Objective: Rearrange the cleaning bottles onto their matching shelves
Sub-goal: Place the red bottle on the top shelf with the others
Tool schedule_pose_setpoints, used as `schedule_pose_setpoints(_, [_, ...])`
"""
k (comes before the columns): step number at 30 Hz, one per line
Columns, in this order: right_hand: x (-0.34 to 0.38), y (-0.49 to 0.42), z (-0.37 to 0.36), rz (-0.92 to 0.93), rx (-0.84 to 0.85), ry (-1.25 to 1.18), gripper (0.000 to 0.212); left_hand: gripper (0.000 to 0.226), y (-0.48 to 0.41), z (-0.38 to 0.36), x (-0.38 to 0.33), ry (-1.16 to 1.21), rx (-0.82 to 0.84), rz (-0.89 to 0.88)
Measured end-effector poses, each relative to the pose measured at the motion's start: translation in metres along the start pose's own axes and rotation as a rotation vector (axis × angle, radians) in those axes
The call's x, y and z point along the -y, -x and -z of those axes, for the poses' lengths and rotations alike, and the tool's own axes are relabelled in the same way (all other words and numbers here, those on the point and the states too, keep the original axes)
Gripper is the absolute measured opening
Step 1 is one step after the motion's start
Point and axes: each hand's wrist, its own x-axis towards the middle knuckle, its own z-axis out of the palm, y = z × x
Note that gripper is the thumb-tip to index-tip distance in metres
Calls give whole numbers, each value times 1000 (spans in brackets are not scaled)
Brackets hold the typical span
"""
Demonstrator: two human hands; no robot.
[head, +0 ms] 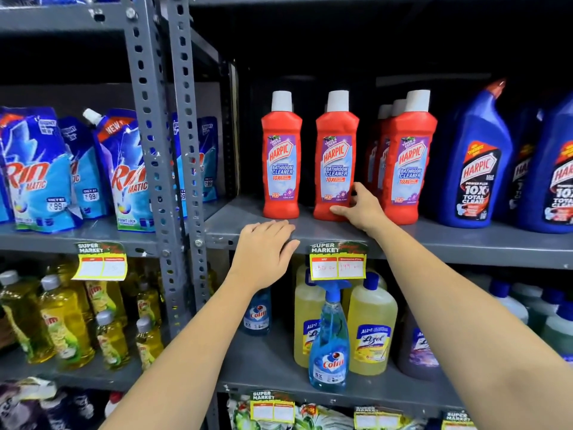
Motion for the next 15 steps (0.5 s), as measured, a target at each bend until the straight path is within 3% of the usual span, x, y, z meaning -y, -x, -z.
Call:
schedule_pose_setpoints(6, [-1,-3,1,-45,91,-135,64,38,1,1,0,10,-1,1])
schedule_pose_setpoints(15, [-4,-7,-1,-54,94,-164,61,41,2,0,0,-9,24,25])
